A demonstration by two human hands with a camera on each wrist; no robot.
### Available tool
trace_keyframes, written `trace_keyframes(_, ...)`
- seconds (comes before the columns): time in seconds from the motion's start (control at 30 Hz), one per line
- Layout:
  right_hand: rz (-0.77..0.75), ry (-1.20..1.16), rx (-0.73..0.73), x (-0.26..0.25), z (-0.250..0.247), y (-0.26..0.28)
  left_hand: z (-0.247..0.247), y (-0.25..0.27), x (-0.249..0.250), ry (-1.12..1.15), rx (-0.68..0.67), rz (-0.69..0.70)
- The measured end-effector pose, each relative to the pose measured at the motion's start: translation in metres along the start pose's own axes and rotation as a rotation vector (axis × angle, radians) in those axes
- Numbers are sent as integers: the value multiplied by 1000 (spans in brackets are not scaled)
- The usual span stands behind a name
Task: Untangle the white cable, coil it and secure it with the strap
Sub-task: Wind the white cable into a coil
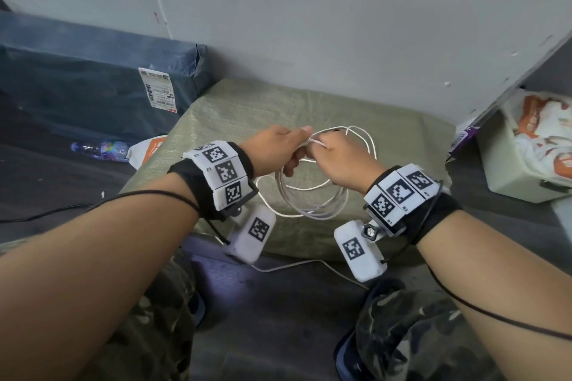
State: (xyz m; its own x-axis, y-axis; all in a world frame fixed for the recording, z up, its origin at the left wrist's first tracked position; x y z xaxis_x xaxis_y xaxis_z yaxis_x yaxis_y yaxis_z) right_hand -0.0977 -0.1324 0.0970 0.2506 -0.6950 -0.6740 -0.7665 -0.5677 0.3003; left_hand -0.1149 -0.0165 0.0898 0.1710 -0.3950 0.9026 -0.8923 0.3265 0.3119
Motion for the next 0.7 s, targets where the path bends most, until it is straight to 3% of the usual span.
trace_keyframes(0.13, 89, -375, 95, 10, -3, -2, -6, 0, 1, 138, 147, 34)
trace_keyframes(0.23, 116, -585, 72, 15, -2, -4, -9, 0, 4, 156, 155, 58)
trace_keyframes(0.4, 54, 165, 38, 5, -4, -2, -2, -1, 0, 31, 53, -20)
trace_keyframes(0.47, 23, 205, 20, 4, 0, -1, 1, -1, -4, 36, 41, -49)
trace_keyframes(0.63, 107, -405, 118, 19, -5, -6, -9, -1, -1, 287, 206, -28)
trace_keyframes(0.7, 125, -461, 114, 20, -5, -5, -12, -1, 0, 325, 200, -18)
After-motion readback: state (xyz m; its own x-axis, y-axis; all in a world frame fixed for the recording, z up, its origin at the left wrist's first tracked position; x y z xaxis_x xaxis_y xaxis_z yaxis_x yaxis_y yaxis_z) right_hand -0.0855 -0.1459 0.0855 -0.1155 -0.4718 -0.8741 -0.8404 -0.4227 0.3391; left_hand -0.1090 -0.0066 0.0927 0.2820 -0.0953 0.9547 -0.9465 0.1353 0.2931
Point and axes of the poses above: each hand's wrist, its own y-axis away from the middle knuckle, its own z-axis out of the palm, x = y × z, the point moved 4 cm from there along -y, towards the middle knuckle, and after that the axes turned 12 degrees about -x, right-handed, at the moved point
